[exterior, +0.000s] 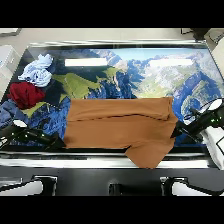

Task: Fold the clothes and pants, and hang the long-sleeved shirts on hangers.

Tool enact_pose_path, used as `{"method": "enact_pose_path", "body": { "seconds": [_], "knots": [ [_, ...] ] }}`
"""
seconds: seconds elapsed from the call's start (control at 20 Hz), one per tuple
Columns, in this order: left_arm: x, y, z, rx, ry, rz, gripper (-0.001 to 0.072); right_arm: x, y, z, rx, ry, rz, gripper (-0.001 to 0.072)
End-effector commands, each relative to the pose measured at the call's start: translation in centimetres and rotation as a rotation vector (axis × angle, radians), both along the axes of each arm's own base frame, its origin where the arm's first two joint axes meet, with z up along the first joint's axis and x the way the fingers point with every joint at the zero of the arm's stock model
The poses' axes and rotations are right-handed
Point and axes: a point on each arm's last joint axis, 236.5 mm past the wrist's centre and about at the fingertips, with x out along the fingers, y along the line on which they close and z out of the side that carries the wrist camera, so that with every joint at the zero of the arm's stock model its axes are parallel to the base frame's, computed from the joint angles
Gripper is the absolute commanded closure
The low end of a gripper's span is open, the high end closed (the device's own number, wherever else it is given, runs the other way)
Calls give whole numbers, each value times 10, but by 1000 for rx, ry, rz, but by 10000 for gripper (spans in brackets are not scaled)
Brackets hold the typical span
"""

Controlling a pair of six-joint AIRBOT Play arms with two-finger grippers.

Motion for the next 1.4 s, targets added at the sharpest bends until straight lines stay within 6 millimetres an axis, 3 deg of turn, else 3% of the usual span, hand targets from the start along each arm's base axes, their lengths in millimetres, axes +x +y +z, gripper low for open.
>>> {"method": "enact_pose_path", "body": {
  "seconds": [0.0, 0.15, 0.35, 0.45, 0.6, 0.7, 0.75, 0.8, 0.9, 1.0, 1.1, 1.25, 1.35],
  "knots": [
    [4, -1, -1, 1, -9, 24, 681, -2, 1, 1, 4, 7, 2, 160],
    [4, -1, -1, 1, -10, 24, 682, -22, 9, -9, 10, 25, 5, 156],
    [6, 0, -2, 7, -18, 27, 682, -60, 38, -42, 72, 18, 6, 150],
    [6, 0, -1, 8, -20, 27, 682, -60, 49, -51, 106, -15, -6, 150],
    [6, 0, -1, 8, -23, 27, 682, -43, 59, -59, 129, -85, -76, 189],
    [7, 0, -1, 8, -23, 27, 682, -38, 69, -60, 161, -106, -121, 331],
    [7, 0, -1, 8, -23, 27, 682, -40, 71, -61, 169, -98, -124, 466],
    [7, 0, 0, 8, -24, 27, 682, -44, 73, -59, 182, -86, -110, 671],
    [12, 2, 5, 6, -37, 20, 682, -44, 75, -49, 216, -97, -51, 669],
    [28, 6, 19, 3, -84, -3, 683, -21, 66, -29, 210, -148, -21, 670],
    [51, 11, 38, 14, -130, -8, 683, 16, 50, -1, 166, -233, -25, 670],
    [103, 17, 54, 71, -231, 9, 683, 82, 42, 33, 96, -367, 32, 670],
    [142, 11, 63, 79, -285, -3, 682, 122, 45, 36, 69, -399, 81, 669]
  ]
}}
